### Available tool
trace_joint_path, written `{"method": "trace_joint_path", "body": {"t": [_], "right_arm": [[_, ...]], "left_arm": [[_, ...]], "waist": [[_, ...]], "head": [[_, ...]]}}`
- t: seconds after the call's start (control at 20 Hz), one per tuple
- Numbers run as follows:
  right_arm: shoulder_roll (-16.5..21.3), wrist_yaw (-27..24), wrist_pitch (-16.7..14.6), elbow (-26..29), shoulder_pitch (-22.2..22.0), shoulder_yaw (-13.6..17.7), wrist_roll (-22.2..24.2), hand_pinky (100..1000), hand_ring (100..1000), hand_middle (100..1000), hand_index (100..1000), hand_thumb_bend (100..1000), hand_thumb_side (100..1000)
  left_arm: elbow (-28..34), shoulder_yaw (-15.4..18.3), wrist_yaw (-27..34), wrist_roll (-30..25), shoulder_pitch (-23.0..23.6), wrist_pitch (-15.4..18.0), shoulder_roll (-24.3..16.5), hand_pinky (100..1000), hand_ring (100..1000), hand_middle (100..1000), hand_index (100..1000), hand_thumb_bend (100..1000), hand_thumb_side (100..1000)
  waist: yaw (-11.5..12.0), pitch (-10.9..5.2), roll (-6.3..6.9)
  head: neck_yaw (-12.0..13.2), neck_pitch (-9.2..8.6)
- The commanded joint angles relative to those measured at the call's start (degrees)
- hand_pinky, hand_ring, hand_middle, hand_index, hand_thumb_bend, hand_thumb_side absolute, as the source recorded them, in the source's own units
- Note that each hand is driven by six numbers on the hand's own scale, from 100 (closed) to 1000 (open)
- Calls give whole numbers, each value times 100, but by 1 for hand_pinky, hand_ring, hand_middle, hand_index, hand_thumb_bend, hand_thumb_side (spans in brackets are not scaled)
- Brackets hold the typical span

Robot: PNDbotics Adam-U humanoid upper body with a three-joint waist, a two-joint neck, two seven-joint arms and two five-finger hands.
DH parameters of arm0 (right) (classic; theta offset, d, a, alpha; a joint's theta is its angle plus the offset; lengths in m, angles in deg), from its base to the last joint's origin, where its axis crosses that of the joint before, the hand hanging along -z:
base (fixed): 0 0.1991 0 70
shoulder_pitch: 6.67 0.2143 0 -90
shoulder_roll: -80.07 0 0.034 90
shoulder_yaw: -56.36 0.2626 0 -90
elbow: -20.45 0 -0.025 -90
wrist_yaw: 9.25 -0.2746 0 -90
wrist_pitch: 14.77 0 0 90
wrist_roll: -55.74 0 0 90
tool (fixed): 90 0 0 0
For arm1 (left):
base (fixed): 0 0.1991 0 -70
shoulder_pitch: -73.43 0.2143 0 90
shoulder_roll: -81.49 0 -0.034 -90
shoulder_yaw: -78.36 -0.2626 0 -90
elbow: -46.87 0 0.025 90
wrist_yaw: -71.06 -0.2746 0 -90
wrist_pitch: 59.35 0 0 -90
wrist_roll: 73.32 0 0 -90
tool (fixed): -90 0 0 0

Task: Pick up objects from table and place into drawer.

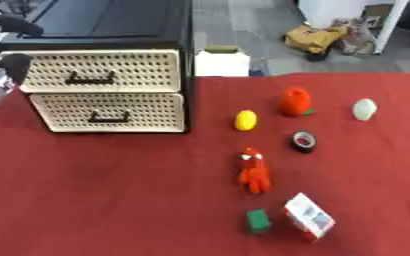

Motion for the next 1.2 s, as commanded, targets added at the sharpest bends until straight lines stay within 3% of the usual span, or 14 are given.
{"method": "trace_joint_path", "body": {"t": [0.05, 0.3, 0.55, 0.85, 0.95, 1.2], "right_arm": [[145, 57, -23, 83, 11, 2, -6, 574, 618, 522, 728, 229, 834], [135, 83, -18, 83, 12, -17, 3, 574, 618, 521, 728, 233, 832], [133, 89, -4, 83, 17, -29, 14, 574, 617, 521, 728, 235, 830], [148, 93, -10, 83, 10, -40, 26, 574, 617, 520, 727, 236, 831], [152, 95, -13, 83, 8, -43, 31, 574, 617, 520, 727, 237, 831], [154, 101, -8, 83, 10, -49, 39, 574, 617, 520, 726, 239, 831]], "left_arm": [[66, 3, 212, -205, -181, -185, -256, 100, 100, 100, 903, 100, 1000], [66, -92, 110, -385, -343, -430, -258, 100, 100, 100, 922, 100, 1000], [-42, -234, -1, -483, -536, -706, -218, 100, 100, 100, 877, 100, 1000], [-514, -451, 18, -769, -899, -629, -82, 100, 100, 100, 873, 100, 1000], [-645, -506, -7, -886, -1007, -535, -24, 100, 100, 100, 885, 358, 1000], [-899, -579, -45, -1203, -1213, -399, 99, 100, 100, 100, 895, 382, 1000]], "waist": [[-3, -82, 8], [2, -52, 8], [3, -41, 17], [-8, -46, 30], [-6, -46, 32], [4, -34, 38]], "head": [[46, -33], [59, -114], [66, -164], [74, -95], [73, -80], [71, -71]]}}
